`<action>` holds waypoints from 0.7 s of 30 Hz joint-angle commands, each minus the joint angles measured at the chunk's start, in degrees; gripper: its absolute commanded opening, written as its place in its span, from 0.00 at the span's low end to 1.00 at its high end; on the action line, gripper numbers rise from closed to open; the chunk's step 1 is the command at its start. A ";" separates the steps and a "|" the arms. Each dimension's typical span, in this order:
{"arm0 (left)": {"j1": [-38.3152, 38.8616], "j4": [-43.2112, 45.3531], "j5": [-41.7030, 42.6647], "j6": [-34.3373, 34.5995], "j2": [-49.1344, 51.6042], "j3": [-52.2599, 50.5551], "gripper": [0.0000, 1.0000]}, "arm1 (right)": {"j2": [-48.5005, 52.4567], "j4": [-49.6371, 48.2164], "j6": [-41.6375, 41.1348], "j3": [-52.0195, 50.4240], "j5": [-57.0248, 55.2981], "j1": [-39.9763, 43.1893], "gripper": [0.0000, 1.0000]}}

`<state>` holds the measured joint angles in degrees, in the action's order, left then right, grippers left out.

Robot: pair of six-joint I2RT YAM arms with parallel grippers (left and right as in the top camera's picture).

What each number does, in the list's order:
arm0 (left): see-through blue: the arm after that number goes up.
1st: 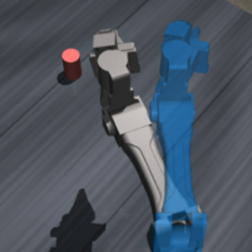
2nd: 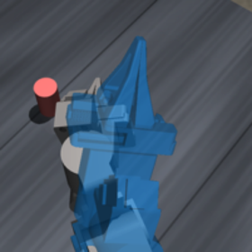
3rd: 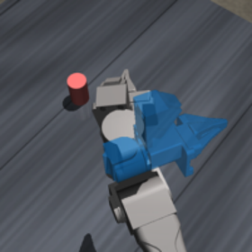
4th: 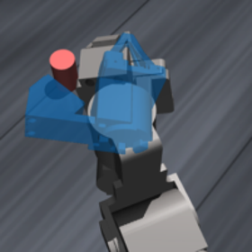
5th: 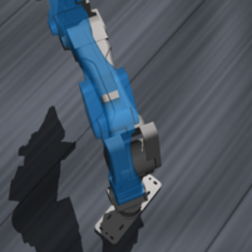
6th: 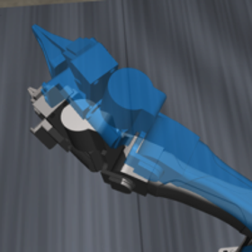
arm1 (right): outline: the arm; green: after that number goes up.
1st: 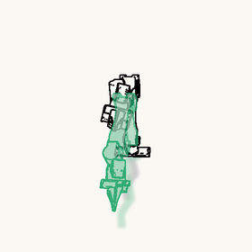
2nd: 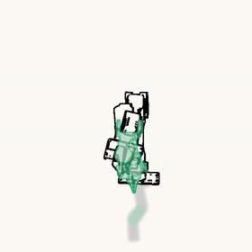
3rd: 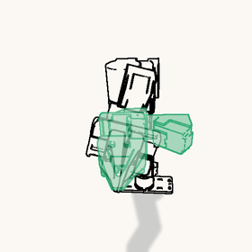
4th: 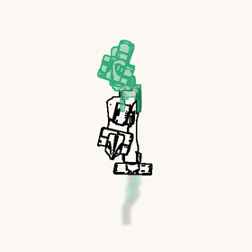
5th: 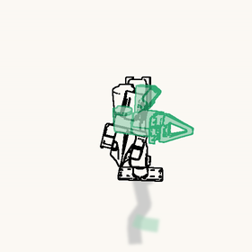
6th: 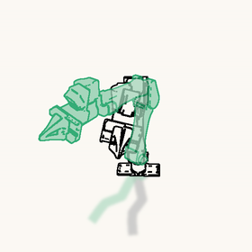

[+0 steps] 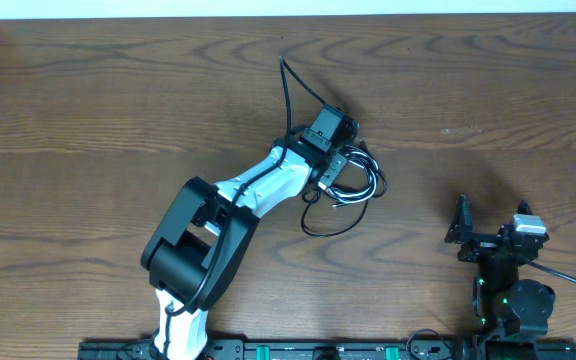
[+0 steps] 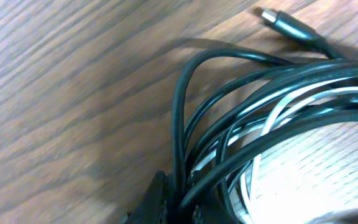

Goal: Untangle cables
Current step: 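Lower the left gripper onto the cable bundle and close on the loops, then lift the gripped cable loops with the left gripper, adjusting the grip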

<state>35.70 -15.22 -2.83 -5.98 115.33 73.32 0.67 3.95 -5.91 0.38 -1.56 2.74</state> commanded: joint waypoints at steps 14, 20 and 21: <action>-0.26 -18.08 -5.14 45.86 -26.51 -0.68 0.07 | -0.35 0.17 -0.70 -0.09 -0.66 -0.39 0.99; -0.26 -23.85 1.81 51.52 -27.08 -0.68 0.08 | -0.35 0.17 -0.70 -0.09 -0.66 -0.39 0.99; -0.24 -24.02 3.85 51.52 -27.08 -0.68 0.08 | -0.35 0.17 -0.70 -0.09 -0.66 -0.39 0.99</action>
<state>35.64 -39.05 -4.71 39.75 88.51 72.44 0.67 3.95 -5.91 0.38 -1.56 2.74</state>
